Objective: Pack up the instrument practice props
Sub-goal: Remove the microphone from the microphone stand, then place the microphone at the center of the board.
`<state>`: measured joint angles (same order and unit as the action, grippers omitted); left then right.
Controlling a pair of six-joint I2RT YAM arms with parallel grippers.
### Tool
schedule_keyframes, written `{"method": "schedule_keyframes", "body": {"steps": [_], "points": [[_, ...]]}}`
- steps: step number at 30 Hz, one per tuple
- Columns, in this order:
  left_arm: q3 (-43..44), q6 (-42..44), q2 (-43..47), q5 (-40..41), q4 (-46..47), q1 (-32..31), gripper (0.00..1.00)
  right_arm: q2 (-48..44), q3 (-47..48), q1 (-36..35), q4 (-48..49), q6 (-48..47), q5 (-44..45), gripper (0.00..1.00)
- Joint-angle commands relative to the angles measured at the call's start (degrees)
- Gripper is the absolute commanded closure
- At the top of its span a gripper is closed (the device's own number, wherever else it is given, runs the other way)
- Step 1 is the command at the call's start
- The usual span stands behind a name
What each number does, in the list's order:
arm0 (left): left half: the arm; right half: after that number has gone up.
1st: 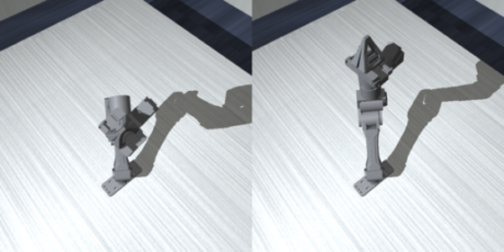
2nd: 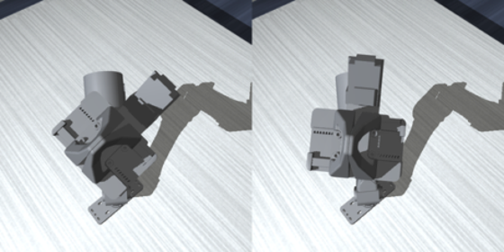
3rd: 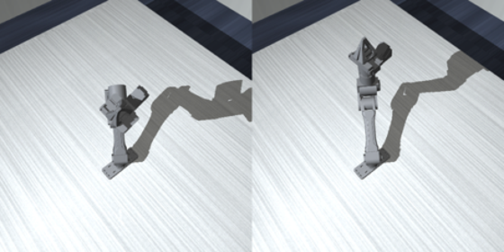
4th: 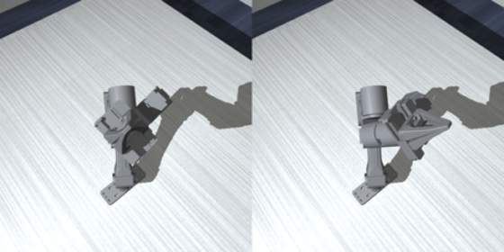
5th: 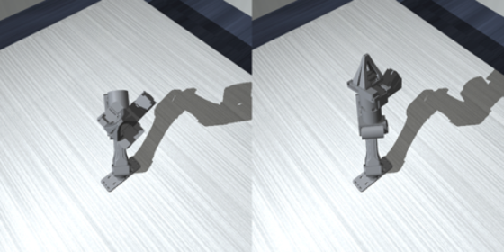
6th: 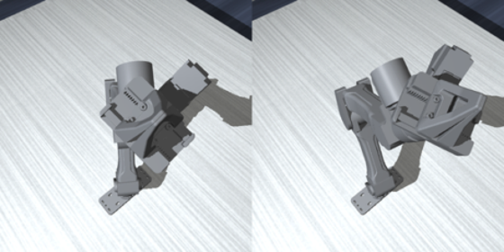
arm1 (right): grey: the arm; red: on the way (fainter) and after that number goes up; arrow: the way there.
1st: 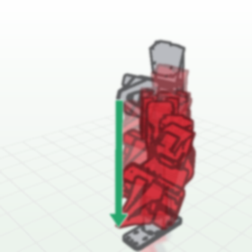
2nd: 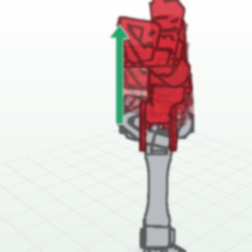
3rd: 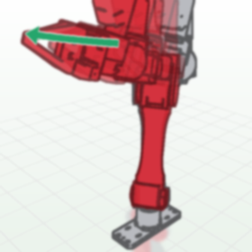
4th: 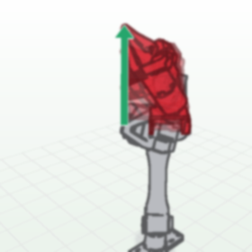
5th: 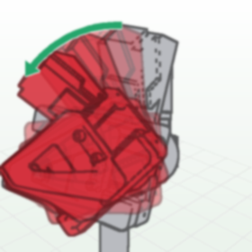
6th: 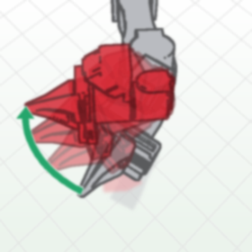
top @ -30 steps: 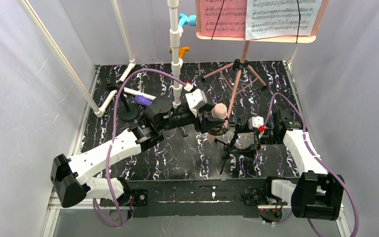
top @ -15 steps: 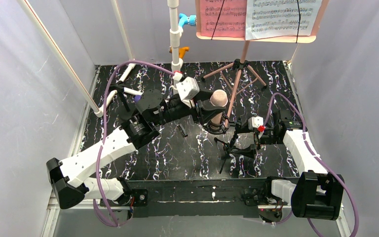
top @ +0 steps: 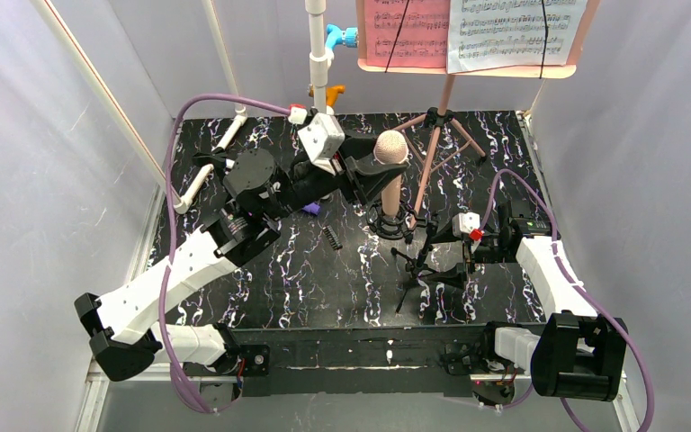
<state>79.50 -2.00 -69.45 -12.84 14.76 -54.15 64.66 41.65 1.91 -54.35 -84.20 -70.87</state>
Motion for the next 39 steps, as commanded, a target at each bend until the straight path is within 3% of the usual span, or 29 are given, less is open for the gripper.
{"method": "schedule_keyframes", "body": {"steps": [1, 20, 25, 32, 39], "points": [[4.09, -0.34, 0.86, 3.47, 1.06, -0.09, 1.00, 0.02, 0.80, 0.37, -1.03, -0.87, -0.59, 0.01], [5.49, -3.79, 8.46, 7.52, -3.22, -0.10, 1.00, 0.28, 0.71, 0.37, -0.93, -0.84, -0.15, 0.01], [6.55, -3.22, 12.35, 12.83, -8.84, -0.10, 1.00, 0.55, 0.72, 0.37, -0.96, -0.87, 0.07, 0.02], [9.36, -4.57, 15.49, 24.63, -25.20, -0.08, 1.00, 0.46, 0.63, 0.37, -0.99, -0.94, 0.17, 0.02], [0.23, -10.06, 18.62, 34.92, -27.96, -0.14, 1.00, 0.55, 0.58, 0.37, -0.91, -0.96, 0.45, 0.02]]}}
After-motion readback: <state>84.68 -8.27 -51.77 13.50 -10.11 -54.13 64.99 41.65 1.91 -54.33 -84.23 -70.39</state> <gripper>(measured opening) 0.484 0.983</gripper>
